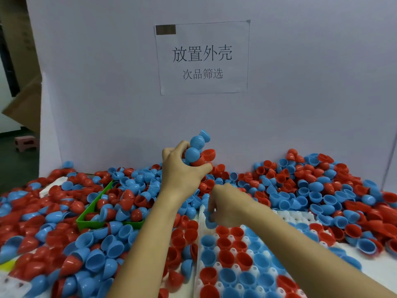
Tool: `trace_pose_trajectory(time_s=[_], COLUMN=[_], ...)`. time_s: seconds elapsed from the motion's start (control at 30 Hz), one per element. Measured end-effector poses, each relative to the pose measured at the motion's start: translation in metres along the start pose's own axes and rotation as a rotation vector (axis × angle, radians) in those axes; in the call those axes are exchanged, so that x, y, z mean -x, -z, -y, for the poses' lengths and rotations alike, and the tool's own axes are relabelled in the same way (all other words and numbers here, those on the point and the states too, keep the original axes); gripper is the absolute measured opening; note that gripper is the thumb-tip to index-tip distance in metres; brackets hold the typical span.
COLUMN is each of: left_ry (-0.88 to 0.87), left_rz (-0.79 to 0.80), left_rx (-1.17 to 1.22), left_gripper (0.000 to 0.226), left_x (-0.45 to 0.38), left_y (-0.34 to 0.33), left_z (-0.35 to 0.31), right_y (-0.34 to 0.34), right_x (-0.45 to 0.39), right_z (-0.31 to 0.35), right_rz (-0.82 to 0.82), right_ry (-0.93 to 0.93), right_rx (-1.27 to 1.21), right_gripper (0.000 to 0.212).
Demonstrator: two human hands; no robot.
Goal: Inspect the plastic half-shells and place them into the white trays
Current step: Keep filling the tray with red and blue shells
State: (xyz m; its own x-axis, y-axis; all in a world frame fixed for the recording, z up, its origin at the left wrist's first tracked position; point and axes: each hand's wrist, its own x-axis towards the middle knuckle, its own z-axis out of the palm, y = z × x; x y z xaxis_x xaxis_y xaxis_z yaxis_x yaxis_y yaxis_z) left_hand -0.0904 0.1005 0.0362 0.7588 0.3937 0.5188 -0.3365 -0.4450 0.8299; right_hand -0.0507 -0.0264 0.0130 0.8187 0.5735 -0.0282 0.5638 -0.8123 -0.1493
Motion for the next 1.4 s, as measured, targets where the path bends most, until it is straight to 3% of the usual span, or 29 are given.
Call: trace_pose_trajectory(time_s=[0.07,0.13,0.2,0.33,0.37,0.43,0.63,0.8,0.9,1.1,1.2,1.4], left_ry=[0.005,0.013,0.016,0.028,0.035,0.053,0.041,-0.182,-0.315,-0.405,-0.415,-0.442], left_rz=[0.006,0.006,0.014,0.052,0.062,0.092,0.242,0.333,0.422,0.486,0.492,0.522], left_rx=[0.003,-0.012,-0.022,-0.024,-0.021,0.006,0.091,-0.008,-0.116,-0.161,-0.166,-0.174], left_gripper=[0.028,0.029,0.029,0.027,0.027,0.025,0.03,0.038,0.041,0.047,0.048,0.052], left_x=[0.0,0.001,0.001,0.004,0.005,0.007,0.013,0.024,0.03,0.033,0.033,0.033], left_y=[0.0,0.0,-0.001,-0.003,-0.004,-0.005,-0.015,-0.034,-0.04,-0.04,-0.039,-0.039], left_z=[0.001,0.001,0.001,0.001,0.001,0.0,-0.009,-0.02,-0.026,-0.029,-0.028,-0.028], right_y=[-0.013,-0.019,-0.019,-0.013,-0.01,0.001,0.037,0.066,0.072,0.08,0.08,0.078], right_x=[-0.001,0.0,0.001,0.006,0.009,0.02,0.06,0.082,0.092,0.107,0.108,0.108], right_z=[0.007,0.011,0.01,0.003,0.0,-0.008,-0.045,-0.061,-0.067,-0.082,-0.083,-0.085], right_rz=[0.027,0.032,0.039,0.049,0.038,-0.037,-0.325,-0.613,-0.706,-0.54,-0.484,-0.382], right_ry=[-0.018,-0.023,-0.03,-0.006,0.008,0.041,-0.031,-0.063,0.021,0.06,0.086,0.116], right_rx=[0.031,0.02,0.032,-0.033,-0.073,-0.167,-0.385,-0.654,-0.735,-0.591,-0.638,-0.615], right_gripper=[0.013,0.032,0.038,0.01,0.025,0.038,0.02,0.017,0.021,0.016,0.012,0.021])
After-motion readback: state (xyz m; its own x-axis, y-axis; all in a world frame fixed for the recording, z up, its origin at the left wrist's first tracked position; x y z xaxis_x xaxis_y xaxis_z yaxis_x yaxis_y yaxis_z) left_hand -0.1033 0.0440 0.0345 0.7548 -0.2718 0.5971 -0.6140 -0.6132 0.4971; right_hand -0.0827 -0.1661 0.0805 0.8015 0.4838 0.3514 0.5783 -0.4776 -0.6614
